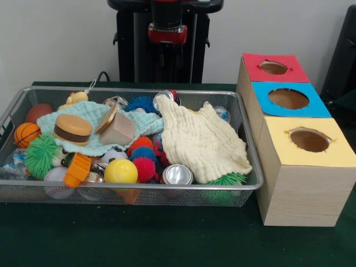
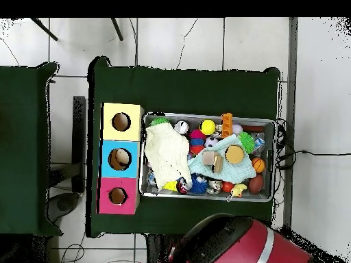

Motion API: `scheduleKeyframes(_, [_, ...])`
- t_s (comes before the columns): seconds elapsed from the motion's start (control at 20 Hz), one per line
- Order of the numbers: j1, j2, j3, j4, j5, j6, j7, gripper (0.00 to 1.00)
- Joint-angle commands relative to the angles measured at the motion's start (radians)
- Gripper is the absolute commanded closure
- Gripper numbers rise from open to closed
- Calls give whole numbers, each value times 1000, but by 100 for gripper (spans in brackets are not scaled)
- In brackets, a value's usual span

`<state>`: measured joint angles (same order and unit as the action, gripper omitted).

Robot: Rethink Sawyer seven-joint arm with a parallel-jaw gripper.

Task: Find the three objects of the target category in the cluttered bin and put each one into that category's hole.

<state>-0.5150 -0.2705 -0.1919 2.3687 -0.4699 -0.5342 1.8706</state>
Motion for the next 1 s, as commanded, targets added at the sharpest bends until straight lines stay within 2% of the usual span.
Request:
scheduleKeyframes(0.05, [-34, -3, 157, -138, 52, 338, 70, 0])
scheduleKeyframes(0.35, [-44, -22, 210, -198, 68, 428, 79, 0])
scheduleKeyframes(0.6, [-20, -55, 191, -145, 73, 410, 129, 0])
scheduleKeyframes(0.7, [0, -54, 164, -92, 67, 361, 162, 0])
scheduleKeyframes(0.8, [32, -26, 125, -29, 57, 267, 207, 0])
scheduleKeyframes(1.0, [102, 129, 26, 50, 13, 6, 291, 0])
